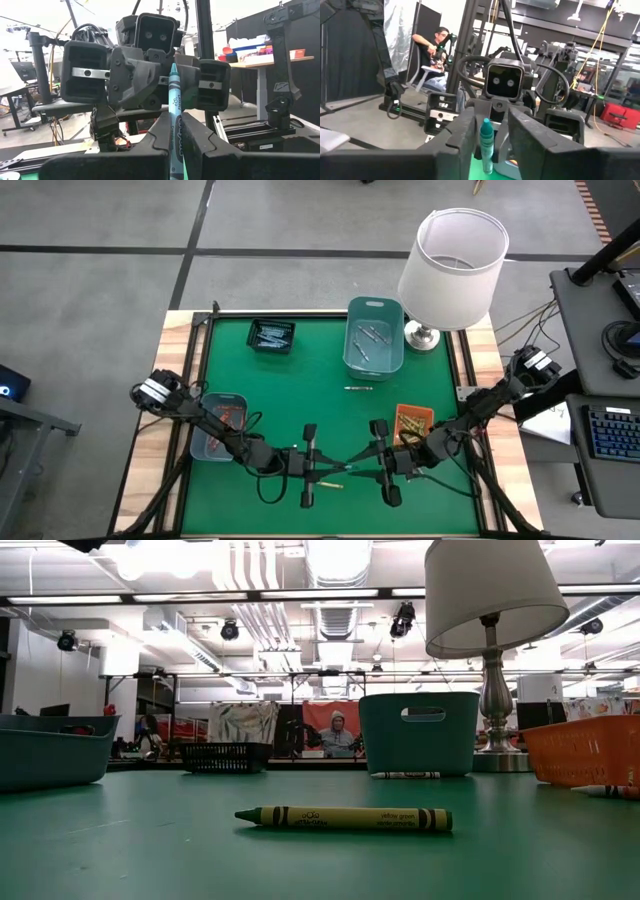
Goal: Sort crayons
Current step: Put the blue crayon into the black bin
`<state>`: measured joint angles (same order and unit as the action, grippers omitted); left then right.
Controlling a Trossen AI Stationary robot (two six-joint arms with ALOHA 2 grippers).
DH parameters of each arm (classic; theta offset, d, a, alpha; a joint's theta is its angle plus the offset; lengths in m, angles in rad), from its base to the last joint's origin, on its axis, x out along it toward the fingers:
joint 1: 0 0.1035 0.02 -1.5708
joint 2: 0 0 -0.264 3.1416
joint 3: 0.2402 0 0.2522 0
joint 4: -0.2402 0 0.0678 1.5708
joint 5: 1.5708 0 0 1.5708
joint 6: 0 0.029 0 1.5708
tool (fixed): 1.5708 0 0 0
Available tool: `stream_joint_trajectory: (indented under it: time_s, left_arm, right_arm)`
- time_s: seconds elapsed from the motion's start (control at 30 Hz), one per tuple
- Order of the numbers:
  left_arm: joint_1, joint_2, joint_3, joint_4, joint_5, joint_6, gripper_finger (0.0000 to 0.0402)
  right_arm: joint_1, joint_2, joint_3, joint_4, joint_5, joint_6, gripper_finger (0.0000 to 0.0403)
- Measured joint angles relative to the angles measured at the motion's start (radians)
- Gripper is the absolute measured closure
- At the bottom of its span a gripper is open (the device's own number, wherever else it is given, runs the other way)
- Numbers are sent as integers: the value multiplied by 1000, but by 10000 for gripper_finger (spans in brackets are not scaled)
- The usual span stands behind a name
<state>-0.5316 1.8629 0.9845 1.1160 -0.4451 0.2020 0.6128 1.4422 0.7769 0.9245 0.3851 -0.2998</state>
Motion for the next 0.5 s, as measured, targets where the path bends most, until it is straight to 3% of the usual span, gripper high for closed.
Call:
stream_joint_trajectory:
  time_s: [0.27, 0.5]
  left_arm:
    - [3, 0, 0, -3, 0, -2, 382]
    - [3, -2, 0, -22, 1, -27, 333]
  right_arm:
    - [2, 0, 0, -3, -4, -14, 382]
    - [2, 0, 0, -9, -1, 12, 387]
